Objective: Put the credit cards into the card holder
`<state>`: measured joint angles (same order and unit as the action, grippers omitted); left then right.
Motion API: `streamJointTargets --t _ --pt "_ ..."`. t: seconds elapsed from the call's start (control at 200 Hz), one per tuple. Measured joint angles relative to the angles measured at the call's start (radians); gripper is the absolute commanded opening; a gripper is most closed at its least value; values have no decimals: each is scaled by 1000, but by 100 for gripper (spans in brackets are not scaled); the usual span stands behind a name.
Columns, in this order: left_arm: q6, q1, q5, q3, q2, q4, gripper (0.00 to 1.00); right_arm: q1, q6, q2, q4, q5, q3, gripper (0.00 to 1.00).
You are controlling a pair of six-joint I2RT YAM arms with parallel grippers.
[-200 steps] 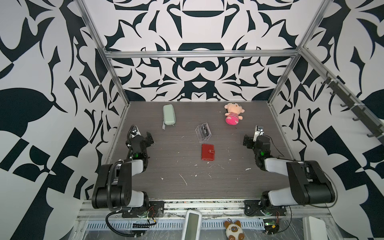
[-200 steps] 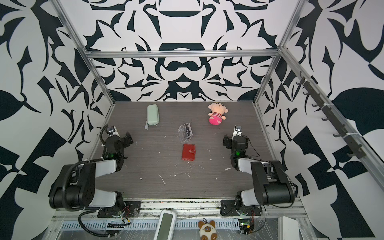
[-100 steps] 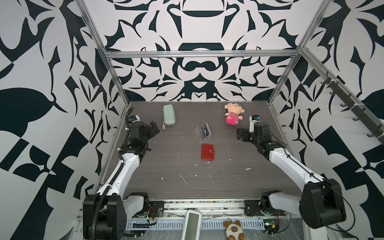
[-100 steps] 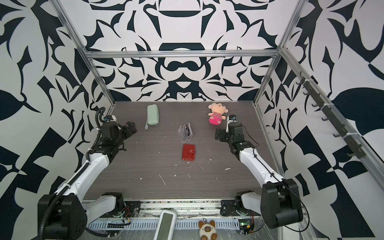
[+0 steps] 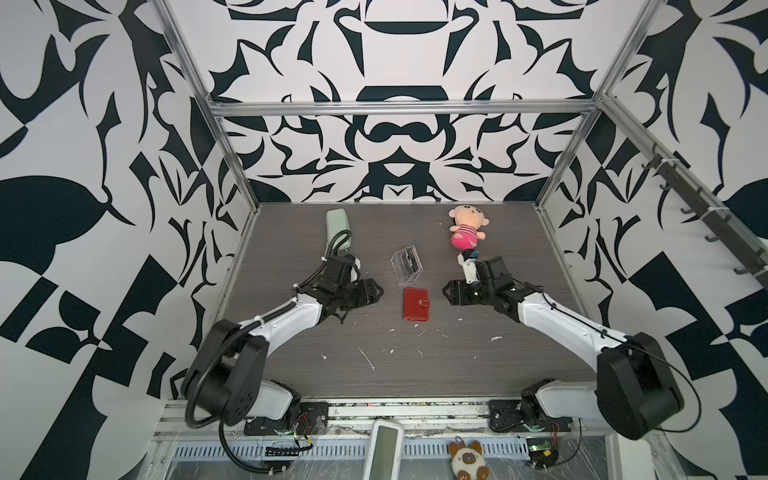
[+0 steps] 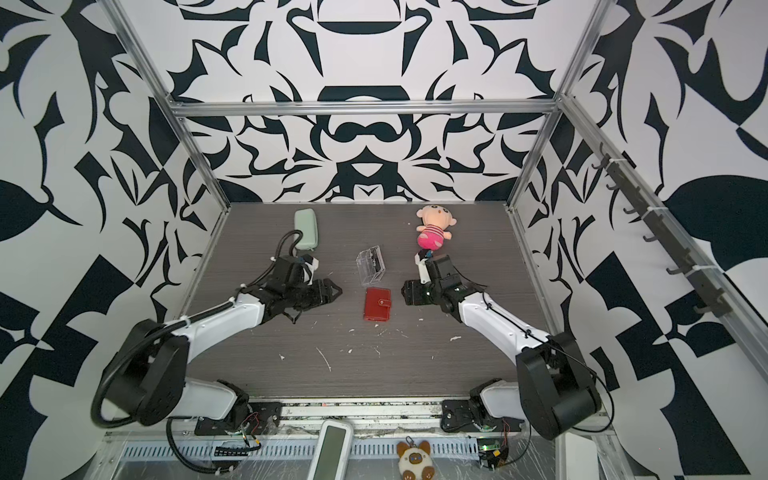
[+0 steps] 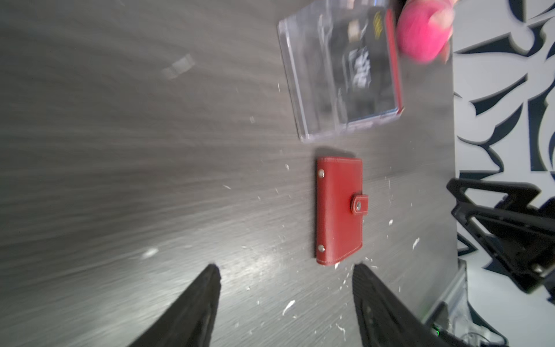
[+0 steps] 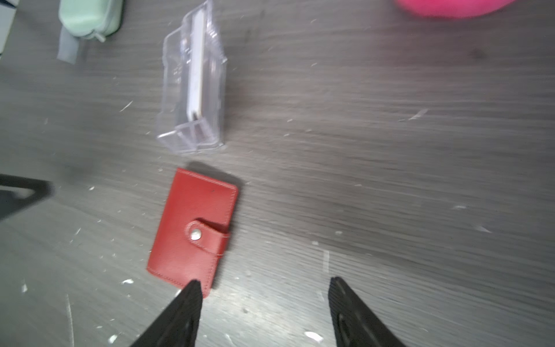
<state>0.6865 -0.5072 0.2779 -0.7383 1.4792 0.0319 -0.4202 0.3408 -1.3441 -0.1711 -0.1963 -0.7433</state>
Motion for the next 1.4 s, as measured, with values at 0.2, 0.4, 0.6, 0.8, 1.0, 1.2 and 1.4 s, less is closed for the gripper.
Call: streamJointTargets --t 0.2,0.4,0.6,0.8,1.0,1.2,1.4 --pt "48 -59 55 -46 151 -76 64 -75 72 -127 79 -63 -4 44" --pt "82 -86 101 -83 230 -150 59 -101 116 -195 127 -87 -11 33" --pt "104 -103 133 -108 296 -182 56 -103 133 -218 147 -83 -11 27" --pt "122 -115 159 -138 338 -199 50 -103 148 -248 166 -80 -11 21" --pt "134 -122 185 -155 367 -216 45 -103 158 -280 192 -80 -11 21" --pt "151 -126 207 -156 381 -236 38 -105 162 -293 200 -77 -11 20" --pt "169 -126 213 -156 393 -235 14 -105 163 -293 199 -65 -11 20"
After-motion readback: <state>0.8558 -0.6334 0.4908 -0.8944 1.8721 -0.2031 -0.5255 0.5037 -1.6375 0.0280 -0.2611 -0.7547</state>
